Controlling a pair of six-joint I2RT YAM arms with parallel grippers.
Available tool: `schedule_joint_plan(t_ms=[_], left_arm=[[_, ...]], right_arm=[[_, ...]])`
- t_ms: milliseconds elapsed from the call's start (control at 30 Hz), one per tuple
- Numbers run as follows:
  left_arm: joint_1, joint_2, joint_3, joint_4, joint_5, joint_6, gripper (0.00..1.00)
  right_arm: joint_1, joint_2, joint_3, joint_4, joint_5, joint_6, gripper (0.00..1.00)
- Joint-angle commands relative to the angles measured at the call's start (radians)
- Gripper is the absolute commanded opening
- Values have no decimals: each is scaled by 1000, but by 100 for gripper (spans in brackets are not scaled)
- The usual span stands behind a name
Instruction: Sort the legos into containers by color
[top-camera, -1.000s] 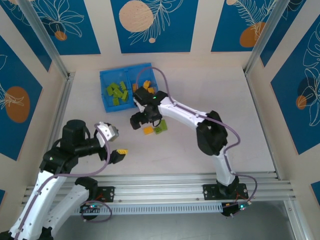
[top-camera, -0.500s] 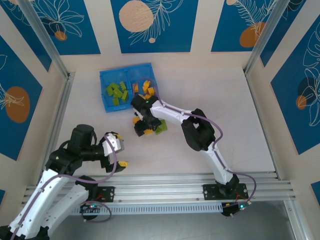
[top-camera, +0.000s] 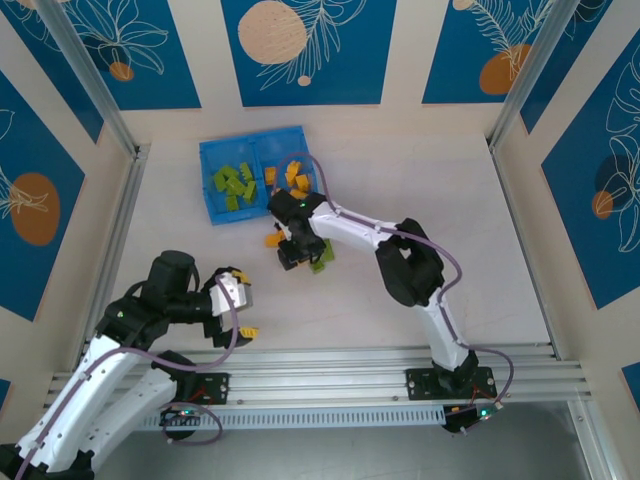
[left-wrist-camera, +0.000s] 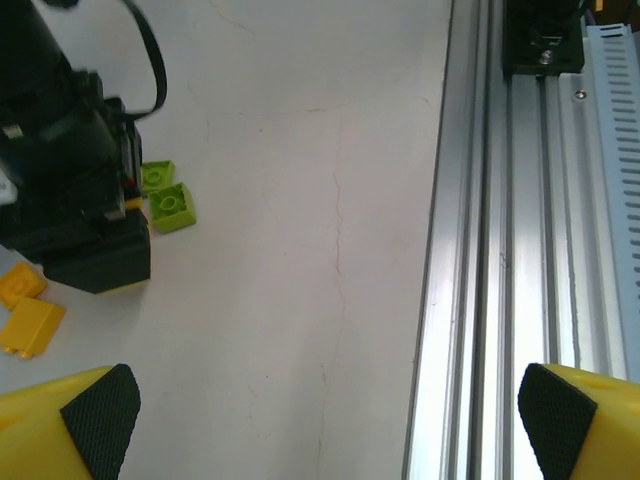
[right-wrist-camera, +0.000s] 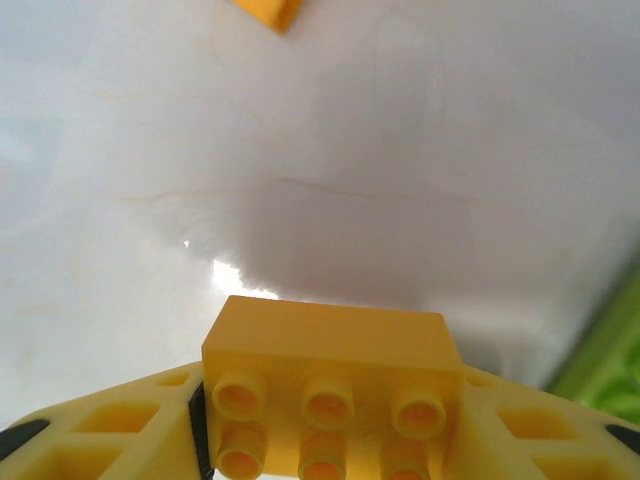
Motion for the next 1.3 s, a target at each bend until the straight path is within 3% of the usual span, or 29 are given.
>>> schedule_joint_plan(t_ms=[0,100,233,433,667,833,967,1067,1133,1267], left_arm=[[-12,-28,-24,101,-36,-41,100],[-13,-44,-51,213,-49,-134,100],[-14,-41,-81,329,-118,-270,100],[-16,-23,-92,362,-195,-392,100],[-15,-21,-90,354,-190,-410,100],[-15,-7,-89,347,-192,-396,100],[-16,2,-87,349,-208,-400,100],[-15,7,-92,364,-224,-412,100],[-15,15,-99,372,-232,-416,100],[-15,50,-107,409,-242,-417,100]], right_arm=[[-5,-168,-2,94,26,39,54],[-21,-216,24,172,73,41,53],[-51,-160,151,223,166,24,53],[-100,86,478,208,203,-67,53],[-169,414,943,201,170,-149,55],[-217,457,942,421,35,-191,55],[-232,551,1057,497,1,-226,55],[-255,557,1026,572,-31,-203,56],[-273,565,1032,589,-52,-178,60],[-285,557,1051,617,-84,-194,77]])
